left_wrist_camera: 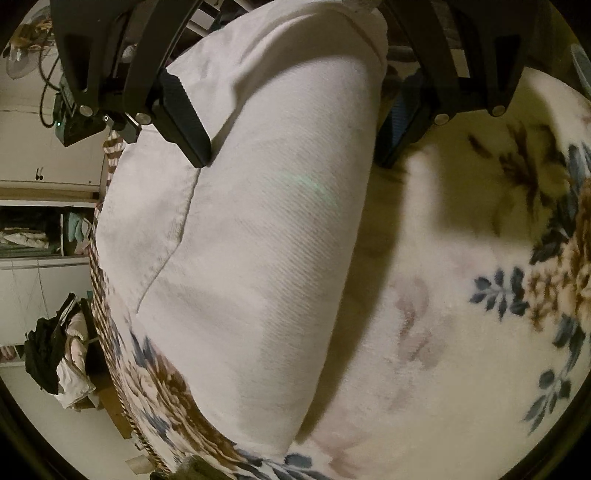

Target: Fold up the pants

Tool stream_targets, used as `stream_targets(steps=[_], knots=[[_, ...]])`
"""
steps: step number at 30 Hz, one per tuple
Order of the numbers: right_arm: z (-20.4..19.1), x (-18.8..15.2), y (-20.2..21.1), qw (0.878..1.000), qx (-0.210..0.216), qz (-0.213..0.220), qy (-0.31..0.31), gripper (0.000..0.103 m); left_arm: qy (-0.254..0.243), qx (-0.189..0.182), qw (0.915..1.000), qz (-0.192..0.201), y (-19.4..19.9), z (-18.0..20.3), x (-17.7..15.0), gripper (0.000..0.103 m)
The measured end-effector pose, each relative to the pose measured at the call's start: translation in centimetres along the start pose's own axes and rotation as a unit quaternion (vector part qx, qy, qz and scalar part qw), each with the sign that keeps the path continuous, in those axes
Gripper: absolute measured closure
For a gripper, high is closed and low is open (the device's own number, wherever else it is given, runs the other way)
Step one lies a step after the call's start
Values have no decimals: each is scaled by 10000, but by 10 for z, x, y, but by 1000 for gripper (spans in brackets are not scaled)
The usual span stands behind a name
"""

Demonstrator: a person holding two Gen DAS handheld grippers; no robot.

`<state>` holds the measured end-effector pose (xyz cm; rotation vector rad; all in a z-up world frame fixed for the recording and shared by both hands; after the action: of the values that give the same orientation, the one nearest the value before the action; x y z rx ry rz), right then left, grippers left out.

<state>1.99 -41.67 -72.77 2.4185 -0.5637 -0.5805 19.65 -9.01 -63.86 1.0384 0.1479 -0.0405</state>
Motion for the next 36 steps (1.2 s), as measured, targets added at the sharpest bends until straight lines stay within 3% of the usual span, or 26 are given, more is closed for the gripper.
stream_targets(steps=[3, 6, 9, 10, 11, 12, 13, 14, 15, 18, 30, 36], knots=[[-1, 2, -8, 9996, 257, -76, 41, 22, -11, -9, 10000, 54, -1, 0, 1, 12], [-15, 5, -10, 9972, 738, -23, 142, 22, 71, -113, 9998, 127, -1, -1, 2, 12], [-10, 4, -20, 9985, 369, -65, 406, 22, 30, -147, 9999, 77, -3, -1, 3, 12], [-8, 3, -22, 9976, 419, -18, 544, 22, -2, -148, 9999, 74, -2, -1, 3, 12], [-7, 2, -22, 9974, 486, 26, 528, 22, -19, -178, 9998, 78, -1, -2, 3, 17], [-9, 5, -23, 9977, 513, 33, 446, 25, -54, -287, 9995, 107, 2, -1, 3, 35], [-9, 4, -20, 9979, 497, 24, 405, 30, -30, -305, 9994, 132, 5, -1, 2, 40], [-10, 3, -18, 9983, 389, 83, 432, 46, -10, -344, 9993, 161, 8, -1, 2, 53], [-6, 2, -13, 9983, 321, 145, 458, 54, 4, -434, 9989, 198, 11, -1, 0, 66], [-6, -7, 1, 9983, 276, 262, 446, 65, -113, -458, 9983, 348, 25, 7, -6, 78], [-104, -14, 67, 9939, 16, 629, 904, 72, -625, -96, 9953, 731, 113, 71, 1, 82], [-197, -6, 104, 9879, 61, 748, 1360, 72, -726, -122, 9921, 1021, 183, 102, 22, 82]])
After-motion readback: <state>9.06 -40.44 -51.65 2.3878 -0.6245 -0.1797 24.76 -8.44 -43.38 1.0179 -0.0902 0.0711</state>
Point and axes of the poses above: each gripper's, at about its wrist camera, not at the fingertips, and y roughly against the way its jaws point, z to its right, x to its top, the point moved 3 cm from there along -y, roughly the way its jaws point, and after that the axes turned 10 degrees about -z, right-handed, at the moved point
